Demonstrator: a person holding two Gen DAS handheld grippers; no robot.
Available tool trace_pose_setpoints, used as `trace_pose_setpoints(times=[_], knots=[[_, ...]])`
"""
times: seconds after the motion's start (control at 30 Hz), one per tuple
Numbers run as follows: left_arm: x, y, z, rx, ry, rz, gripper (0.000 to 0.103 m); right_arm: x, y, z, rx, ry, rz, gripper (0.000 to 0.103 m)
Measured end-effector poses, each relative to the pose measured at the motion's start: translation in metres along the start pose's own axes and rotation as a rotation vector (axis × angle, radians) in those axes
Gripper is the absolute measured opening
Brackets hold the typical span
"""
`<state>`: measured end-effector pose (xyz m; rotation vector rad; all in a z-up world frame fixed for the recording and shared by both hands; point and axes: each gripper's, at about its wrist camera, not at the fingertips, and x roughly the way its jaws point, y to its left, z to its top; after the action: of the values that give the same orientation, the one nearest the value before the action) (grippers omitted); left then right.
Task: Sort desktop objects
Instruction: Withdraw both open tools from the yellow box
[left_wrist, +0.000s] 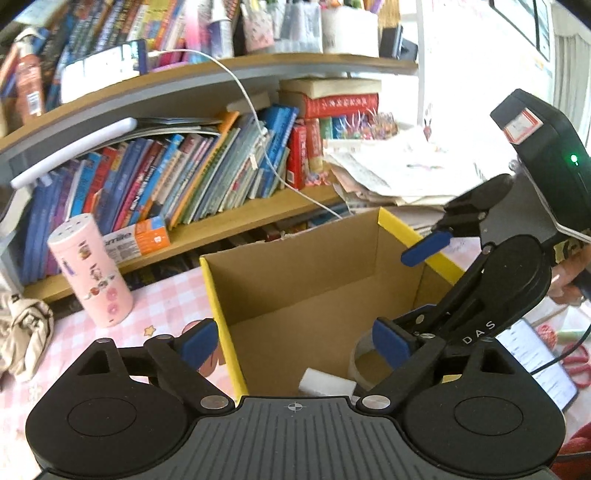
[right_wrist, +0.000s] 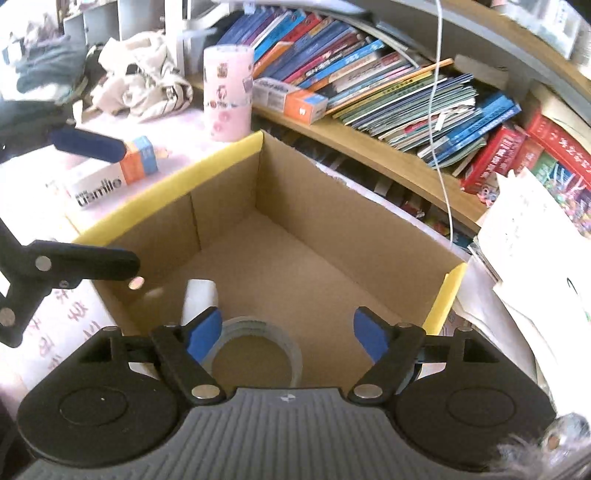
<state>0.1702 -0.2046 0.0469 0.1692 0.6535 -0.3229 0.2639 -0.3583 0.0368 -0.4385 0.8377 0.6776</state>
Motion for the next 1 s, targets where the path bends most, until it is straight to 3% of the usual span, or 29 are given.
trace_pose_setpoints(times=[0.37, 0.6, 1.0], knots=[[-0.045, 0.001, -0.028, -0.053, -0.005, 0.003, 0.096, -0.039, 0.02, -0.023, 0.106, -0.038, -0.041, 0.082], [-0.064, 0.014, -0.053, -0.094, 0.012, 0.006, 0.096, -0.063, 0.039, -0.04, 0.199, -0.063, -0.116, 0.084], [-0.093, 0.042, -0.089, -0.079, 0.034, -0.01, 0.096, -0.079, 0.079, -0.07, 0.402, -0.031, -0.227, 0.085]])
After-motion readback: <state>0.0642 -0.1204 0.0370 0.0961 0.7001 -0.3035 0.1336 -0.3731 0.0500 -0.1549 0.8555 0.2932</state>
